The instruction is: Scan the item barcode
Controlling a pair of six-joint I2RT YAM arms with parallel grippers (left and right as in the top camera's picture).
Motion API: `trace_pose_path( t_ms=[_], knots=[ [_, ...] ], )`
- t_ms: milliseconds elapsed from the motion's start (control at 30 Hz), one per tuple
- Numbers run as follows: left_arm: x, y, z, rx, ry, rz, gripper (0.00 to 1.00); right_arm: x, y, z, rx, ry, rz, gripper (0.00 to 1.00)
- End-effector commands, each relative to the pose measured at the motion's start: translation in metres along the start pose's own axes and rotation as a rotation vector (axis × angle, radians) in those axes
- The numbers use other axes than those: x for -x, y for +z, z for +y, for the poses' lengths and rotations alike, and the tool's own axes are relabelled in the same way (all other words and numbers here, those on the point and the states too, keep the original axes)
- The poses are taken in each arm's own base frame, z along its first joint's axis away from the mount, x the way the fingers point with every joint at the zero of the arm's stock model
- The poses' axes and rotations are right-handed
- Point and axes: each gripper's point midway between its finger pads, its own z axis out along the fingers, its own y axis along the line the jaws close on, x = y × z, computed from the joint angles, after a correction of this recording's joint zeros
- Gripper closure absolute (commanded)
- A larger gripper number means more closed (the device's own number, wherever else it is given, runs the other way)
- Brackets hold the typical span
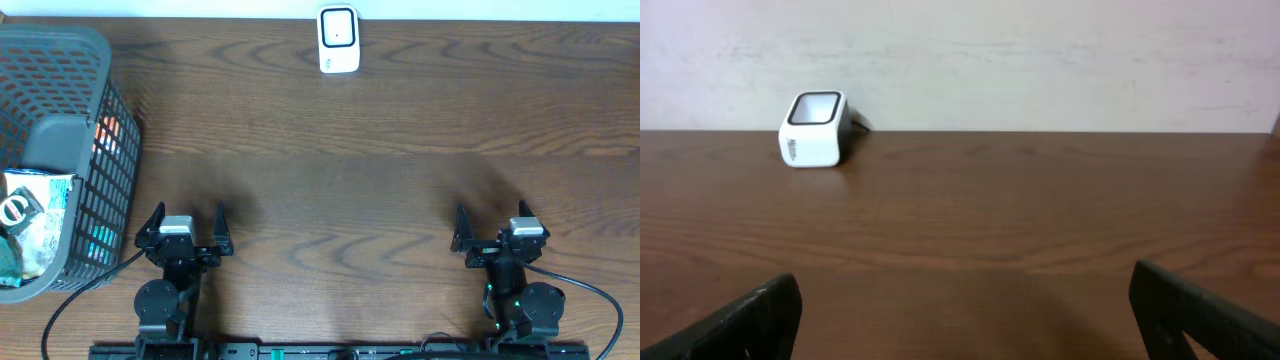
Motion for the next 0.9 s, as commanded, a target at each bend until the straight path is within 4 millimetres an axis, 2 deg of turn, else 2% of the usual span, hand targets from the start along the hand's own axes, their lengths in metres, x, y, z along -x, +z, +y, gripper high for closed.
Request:
trace_pose_path(
  t_ms=[0, 300, 467, 667, 800, 867],
  knots=[
    [-0.015, 0.0, 0.003, 0.012, 0.001, 0.05, 0.02, -0.002, 0.0, 0.0, -0.002, -0.014, 0.007, 0.01],
    [-0.014, 0.0, 0.003, 0.011, 0.001, 0.049, 0.02, -0.002, 0.0, 0.0, -0.002, -0.014, 0.007, 0.01],
    [-0.013, 0.0, -0.005, -0.03, -0.148, 0.049, 0.02, -0.002, 0.0, 0.0, -0.002, -0.014, 0.007, 0.01],
    [-0.011, 0.0, -0.006, -0.033, -0.15, 0.038, 0.02, -0.002, 0.0, 0.0, -0.002, -0.014, 0.007, 0.01],
    [-0.009, -0.001, -0.021, -0.123, -0.2, 0.043, 0.02, -0.002, 0.0, 0.0, -0.002, -0.014, 0.007, 0.01],
    [-0.008, -0.001, -0.022, -0.127, -0.198, 0.037, 0.02, -0.002, 0.0, 0.0, -0.002, -0.014, 0.007, 0.01]
  ],
)
